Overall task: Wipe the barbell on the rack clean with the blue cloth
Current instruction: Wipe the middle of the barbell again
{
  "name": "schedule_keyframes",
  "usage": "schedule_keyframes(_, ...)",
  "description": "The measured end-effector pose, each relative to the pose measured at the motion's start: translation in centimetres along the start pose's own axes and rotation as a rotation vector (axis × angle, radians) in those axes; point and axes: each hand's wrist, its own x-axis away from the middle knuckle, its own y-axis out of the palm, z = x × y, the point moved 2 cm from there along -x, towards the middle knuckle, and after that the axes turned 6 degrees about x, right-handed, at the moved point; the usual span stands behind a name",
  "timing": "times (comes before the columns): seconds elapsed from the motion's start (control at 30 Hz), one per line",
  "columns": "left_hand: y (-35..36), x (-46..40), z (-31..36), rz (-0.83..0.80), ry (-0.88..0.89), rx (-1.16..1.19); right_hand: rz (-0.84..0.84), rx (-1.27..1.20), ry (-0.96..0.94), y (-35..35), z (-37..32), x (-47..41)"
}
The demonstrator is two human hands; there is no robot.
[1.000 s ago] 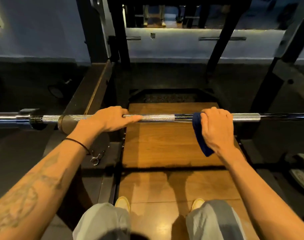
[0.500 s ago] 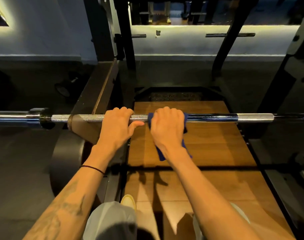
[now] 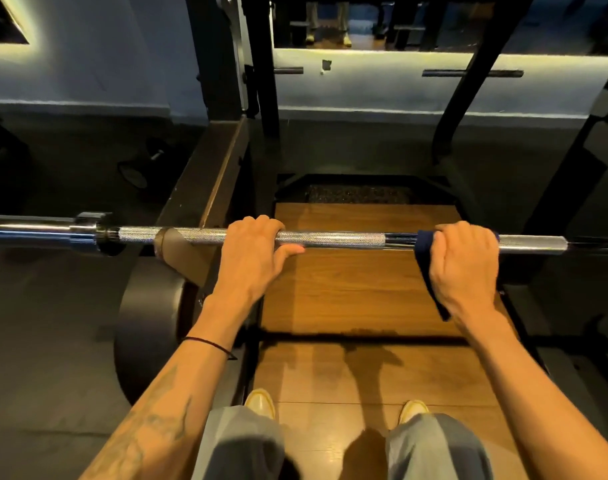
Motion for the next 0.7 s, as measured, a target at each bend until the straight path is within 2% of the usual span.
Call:
schedule_keyframes(0.07,0.0,0.1,0.1,0.018,-0.011,0.017,0.022,0.034,0.183,0.8,-1.8,0.0)
schedule_keyframes(0.13,0.2,0.5,0.3,0.054,-0.031,0.046,-0.033,0.099,0.229,1.1,-5.2,-0.4)
schedule_keyframes(0.27,1.1,1.5,0.6,0.12,-0.047,0.038,-0.08,-0.067,0.072,0.7,-15.7,0.6)
schedule_keyframes(0.33,1.4,1.6,0.5,0.112,-0.055,0.028,-0.097,-0.063,-0.044,0.8,-18.3,0.8)
schedule_keyframes(0.43,1.2,1.4,-0.3,0.098,-0.003,0.031,-0.146,-0.091,-0.2,1.2,-15.0,0.2)
schedule_keyframes(0.57,0.1,0.5,-1.0,-0.005,0.059,0.01,-0.135,-0.044,-0.091,0.5,-5.9,-0.7)
schedule_keyframes(0.7,-1.3,-1.5,-1.0,-0.193,0.014,-0.137,-0.119,-0.058,-0.047,0.5,-4.2,-0.3)
